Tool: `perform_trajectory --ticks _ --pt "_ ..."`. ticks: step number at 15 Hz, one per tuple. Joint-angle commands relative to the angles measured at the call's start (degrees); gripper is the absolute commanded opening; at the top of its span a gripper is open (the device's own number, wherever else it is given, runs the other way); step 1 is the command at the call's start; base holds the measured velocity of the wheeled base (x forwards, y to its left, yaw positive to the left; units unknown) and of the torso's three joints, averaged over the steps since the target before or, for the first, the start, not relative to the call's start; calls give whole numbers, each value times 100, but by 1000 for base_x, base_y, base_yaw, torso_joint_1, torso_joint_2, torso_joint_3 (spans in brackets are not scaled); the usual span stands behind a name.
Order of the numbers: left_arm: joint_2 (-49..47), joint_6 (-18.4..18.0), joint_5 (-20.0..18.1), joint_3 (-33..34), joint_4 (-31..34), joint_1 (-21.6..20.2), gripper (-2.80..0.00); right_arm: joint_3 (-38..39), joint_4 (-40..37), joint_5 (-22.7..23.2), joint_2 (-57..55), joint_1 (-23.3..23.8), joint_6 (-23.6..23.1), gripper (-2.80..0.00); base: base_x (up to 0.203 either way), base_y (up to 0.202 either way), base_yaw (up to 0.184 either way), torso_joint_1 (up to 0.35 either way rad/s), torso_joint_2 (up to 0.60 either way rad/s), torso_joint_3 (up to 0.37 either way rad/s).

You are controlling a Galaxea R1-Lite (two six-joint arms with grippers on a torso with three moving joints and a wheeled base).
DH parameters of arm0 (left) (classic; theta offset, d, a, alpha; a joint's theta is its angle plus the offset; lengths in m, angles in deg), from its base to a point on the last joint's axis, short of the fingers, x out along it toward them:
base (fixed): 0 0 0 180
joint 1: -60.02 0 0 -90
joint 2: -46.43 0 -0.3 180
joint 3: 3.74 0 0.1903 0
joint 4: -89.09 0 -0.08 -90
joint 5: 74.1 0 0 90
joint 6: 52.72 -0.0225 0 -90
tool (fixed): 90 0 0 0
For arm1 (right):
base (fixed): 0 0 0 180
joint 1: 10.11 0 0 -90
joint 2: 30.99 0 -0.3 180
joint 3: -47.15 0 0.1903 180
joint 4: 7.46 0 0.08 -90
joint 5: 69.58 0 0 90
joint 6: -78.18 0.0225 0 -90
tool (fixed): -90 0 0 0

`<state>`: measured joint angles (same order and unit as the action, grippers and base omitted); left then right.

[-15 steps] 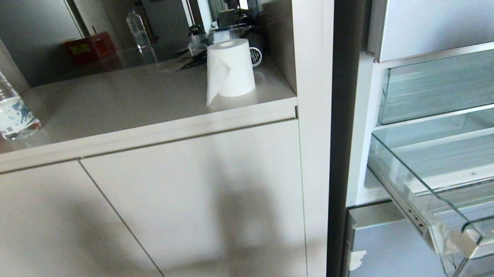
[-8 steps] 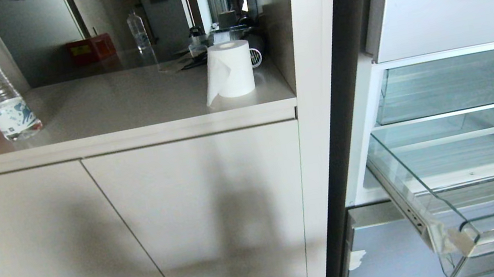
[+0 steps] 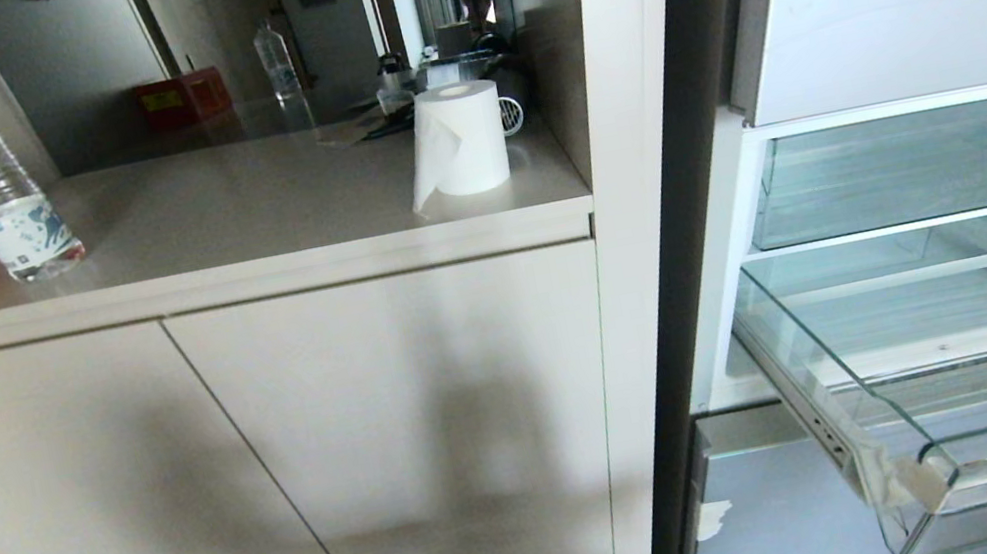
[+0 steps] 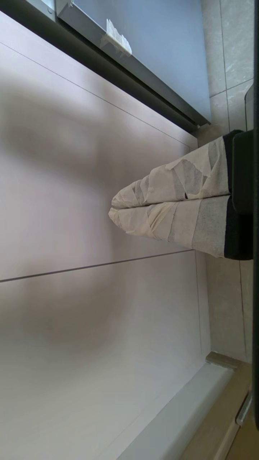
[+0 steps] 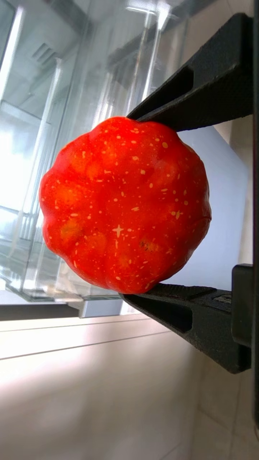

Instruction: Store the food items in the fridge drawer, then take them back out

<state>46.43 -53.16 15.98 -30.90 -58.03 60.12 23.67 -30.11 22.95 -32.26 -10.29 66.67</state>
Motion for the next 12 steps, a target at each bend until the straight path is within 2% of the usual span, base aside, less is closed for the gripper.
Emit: perform_trajectory --ticks 1,2,7,12 --pt "0 0 1 1 7 -1 -280 12 -127 -21 127 -8 182 -280 0 0 0 0 0 0" --pt "0 0 1 1 7 -1 -280 12 -133 -25 127 -8 397 -280 0 0 0 0 0 0" --pt "-1 0 1 1 7 -1 -280 12 -125 -25 127 -8 421 -280 0 0 0 0 0 0" --pt "0 0 1 1 7 -1 -280 12 -125 -34 127 -3 430 -280 1 7 -150 3 -1 0"
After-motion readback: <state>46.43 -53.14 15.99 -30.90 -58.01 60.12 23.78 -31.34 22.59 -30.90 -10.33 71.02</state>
